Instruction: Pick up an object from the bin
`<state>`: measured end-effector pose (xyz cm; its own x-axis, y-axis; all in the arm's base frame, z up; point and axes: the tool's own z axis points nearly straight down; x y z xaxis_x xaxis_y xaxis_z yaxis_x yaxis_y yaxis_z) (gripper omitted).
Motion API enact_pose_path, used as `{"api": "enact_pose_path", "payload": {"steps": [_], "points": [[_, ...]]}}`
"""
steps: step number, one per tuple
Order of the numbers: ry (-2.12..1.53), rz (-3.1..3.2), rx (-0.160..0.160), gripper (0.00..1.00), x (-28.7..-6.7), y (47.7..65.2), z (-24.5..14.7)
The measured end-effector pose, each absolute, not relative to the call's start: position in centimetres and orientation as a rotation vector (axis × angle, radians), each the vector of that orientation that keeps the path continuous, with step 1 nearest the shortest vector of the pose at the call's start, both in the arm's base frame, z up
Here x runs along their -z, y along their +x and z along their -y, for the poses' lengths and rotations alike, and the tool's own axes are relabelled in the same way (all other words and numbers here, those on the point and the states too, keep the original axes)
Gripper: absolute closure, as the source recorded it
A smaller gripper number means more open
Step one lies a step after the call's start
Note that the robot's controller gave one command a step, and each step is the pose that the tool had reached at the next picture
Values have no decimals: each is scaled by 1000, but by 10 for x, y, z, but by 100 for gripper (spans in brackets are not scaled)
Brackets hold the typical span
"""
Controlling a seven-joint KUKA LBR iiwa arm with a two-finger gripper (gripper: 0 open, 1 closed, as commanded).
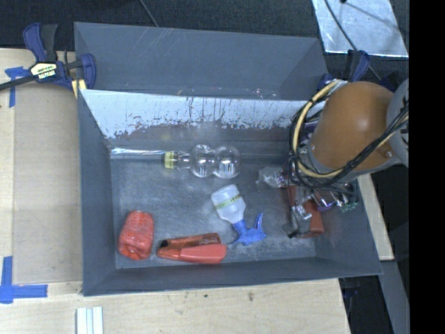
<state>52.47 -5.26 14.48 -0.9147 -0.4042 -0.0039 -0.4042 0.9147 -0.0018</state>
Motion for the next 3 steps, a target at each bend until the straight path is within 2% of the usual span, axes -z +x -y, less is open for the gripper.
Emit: {"api": "enact_pose_path", "payload": {"steps": [1,2,3], "points": [[-392,-3117,-1,0,-68,495,28],[-999,-2979,0,100,-70,485,24],[-1000,-2978,0,100,-70,485,24]]}}
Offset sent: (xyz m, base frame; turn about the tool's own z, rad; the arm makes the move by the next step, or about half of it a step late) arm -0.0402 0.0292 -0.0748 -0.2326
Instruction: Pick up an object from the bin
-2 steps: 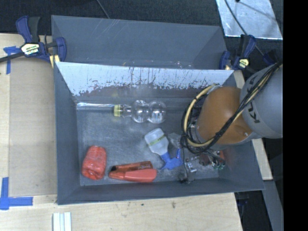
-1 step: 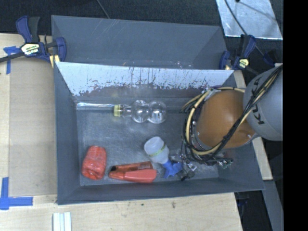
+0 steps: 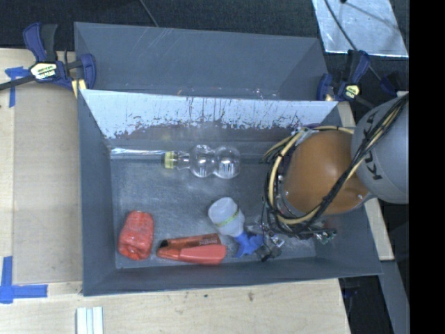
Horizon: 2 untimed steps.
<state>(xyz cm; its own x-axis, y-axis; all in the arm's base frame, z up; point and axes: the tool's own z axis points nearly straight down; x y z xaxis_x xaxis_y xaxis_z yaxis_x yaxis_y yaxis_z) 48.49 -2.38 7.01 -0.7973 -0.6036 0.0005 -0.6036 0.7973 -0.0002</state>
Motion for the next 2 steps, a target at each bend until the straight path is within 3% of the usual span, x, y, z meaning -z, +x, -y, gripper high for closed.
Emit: {"api": "enact_pose_path", "payload": {"steps": [2], "points": [[998,2974,4,100,-92,483,23]]}}
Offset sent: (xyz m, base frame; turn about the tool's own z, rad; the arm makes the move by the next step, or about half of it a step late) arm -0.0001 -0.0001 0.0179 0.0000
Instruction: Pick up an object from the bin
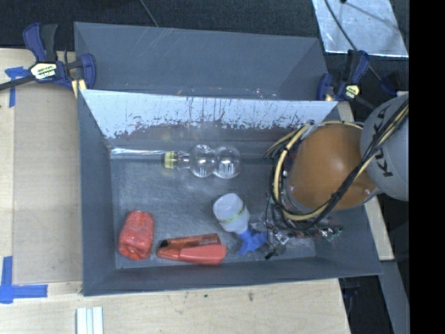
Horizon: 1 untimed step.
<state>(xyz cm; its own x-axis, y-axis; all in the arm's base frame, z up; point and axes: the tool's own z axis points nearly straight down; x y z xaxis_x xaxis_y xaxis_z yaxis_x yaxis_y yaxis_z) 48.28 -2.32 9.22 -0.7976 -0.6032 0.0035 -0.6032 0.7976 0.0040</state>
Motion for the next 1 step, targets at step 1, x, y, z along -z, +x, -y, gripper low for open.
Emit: {"api": "enact_pose_path", "payload": {"steps": [1], "points": [[999,2981,-1,100,-107,485,24]]}}
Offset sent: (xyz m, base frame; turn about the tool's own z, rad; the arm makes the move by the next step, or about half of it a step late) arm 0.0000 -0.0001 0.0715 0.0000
